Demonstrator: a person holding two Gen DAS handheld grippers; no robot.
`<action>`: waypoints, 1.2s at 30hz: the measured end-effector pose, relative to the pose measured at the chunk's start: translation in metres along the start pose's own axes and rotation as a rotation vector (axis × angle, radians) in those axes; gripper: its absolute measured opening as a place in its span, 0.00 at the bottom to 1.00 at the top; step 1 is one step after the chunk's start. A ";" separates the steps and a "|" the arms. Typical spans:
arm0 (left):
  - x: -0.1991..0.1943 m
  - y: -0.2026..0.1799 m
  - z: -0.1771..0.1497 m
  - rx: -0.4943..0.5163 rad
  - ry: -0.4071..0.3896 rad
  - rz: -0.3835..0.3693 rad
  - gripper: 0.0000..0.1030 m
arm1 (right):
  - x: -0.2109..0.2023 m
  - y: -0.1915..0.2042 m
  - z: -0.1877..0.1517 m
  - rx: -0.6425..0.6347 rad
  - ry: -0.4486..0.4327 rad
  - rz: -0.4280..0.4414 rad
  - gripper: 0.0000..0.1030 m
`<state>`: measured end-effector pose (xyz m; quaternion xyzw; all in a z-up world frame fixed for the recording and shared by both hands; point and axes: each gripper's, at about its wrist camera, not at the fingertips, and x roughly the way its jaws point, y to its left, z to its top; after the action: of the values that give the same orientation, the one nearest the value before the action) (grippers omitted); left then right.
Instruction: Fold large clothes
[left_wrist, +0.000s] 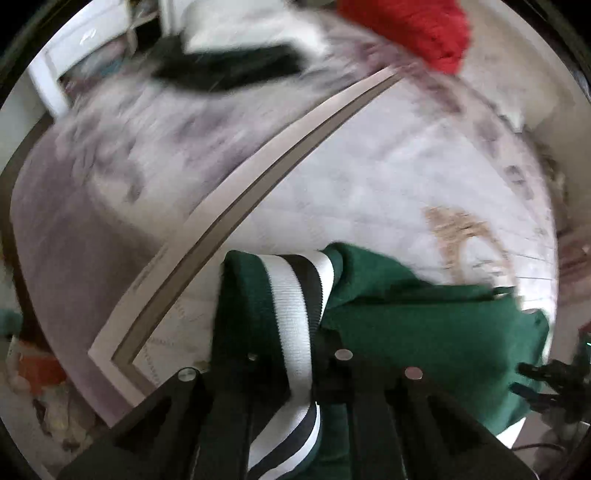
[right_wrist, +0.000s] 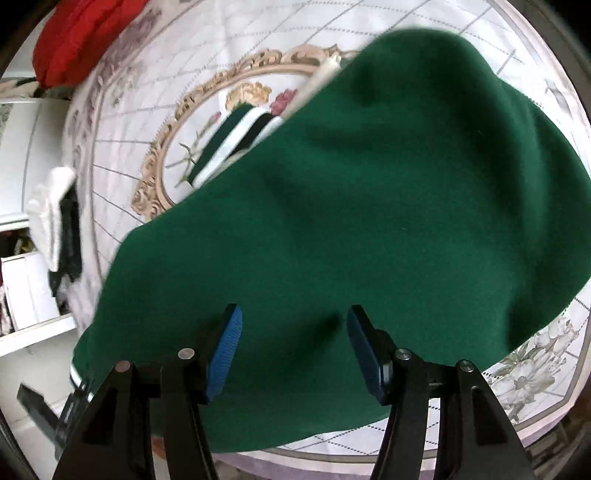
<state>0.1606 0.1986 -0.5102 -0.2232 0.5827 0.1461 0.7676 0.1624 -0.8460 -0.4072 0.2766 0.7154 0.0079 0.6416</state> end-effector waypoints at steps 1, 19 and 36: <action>0.020 0.014 -0.002 -0.037 0.042 0.012 0.04 | 0.002 0.001 0.001 0.002 0.007 -0.002 0.59; 0.059 0.041 -0.002 -0.089 0.120 -0.025 0.05 | 0.006 0.025 0.138 -0.274 -0.101 -0.293 0.63; 0.057 0.052 0.002 -0.142 0.142 -0.037 0.07 | -0.024 0.063 0.142 -0.306 -0.277 -0.287 0.03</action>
<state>0.1528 0.2425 -0.5730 -0.2975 0.6196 0.1564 0.7093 0.3184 -0.8515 -0.3878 0.0703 0.6432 -0.0131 0.7623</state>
